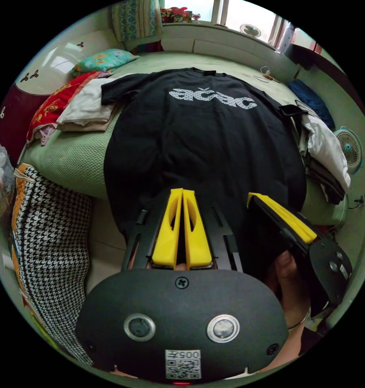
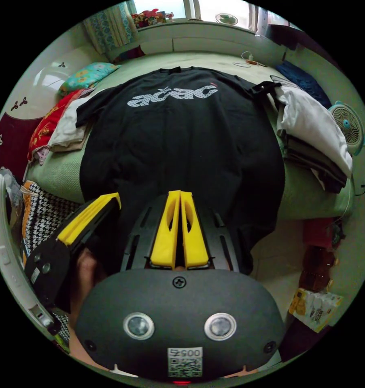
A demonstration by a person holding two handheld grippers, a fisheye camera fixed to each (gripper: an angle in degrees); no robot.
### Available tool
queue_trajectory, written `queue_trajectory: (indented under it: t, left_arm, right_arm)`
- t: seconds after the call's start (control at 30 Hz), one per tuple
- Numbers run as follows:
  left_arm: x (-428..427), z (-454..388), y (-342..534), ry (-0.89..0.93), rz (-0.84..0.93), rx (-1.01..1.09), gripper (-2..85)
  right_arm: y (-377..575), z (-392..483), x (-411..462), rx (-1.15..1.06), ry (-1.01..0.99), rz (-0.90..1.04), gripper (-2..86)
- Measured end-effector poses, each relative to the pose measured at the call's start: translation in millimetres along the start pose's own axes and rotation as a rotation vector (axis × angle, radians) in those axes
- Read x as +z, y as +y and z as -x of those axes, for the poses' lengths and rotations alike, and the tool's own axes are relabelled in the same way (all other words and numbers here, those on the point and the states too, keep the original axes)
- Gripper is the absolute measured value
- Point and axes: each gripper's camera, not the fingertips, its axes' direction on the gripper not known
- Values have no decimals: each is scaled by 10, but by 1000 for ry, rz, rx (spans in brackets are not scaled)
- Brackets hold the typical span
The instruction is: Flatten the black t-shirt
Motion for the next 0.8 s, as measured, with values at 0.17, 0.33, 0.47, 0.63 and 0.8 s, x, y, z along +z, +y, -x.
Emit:
queue_trajectory:
  t: [0.17,0.33,0.47,0.63,0.8]
  left_arm:
    - [2,42,-21,0,-1,-3,-7]
    - [2,98,-45,-8,8,-7,-7]
    - [-15,151,-60,-6,5,-8,-7]
    - [-47,255,-93,2,2,-16,-7]
    - [-80,372,-131,7,2,-31,-7]
  right_arm:
    - [-24,-43,46,3,-9,7,-13]
    - [-37,-63,73,-1,-4,5,-12]
    - [-50,-72,96,-5,2,2,-12]
    - [-81,-93,129,-5,4,3,-12]
    - [-114,-119,156,-4,1,0,-12]
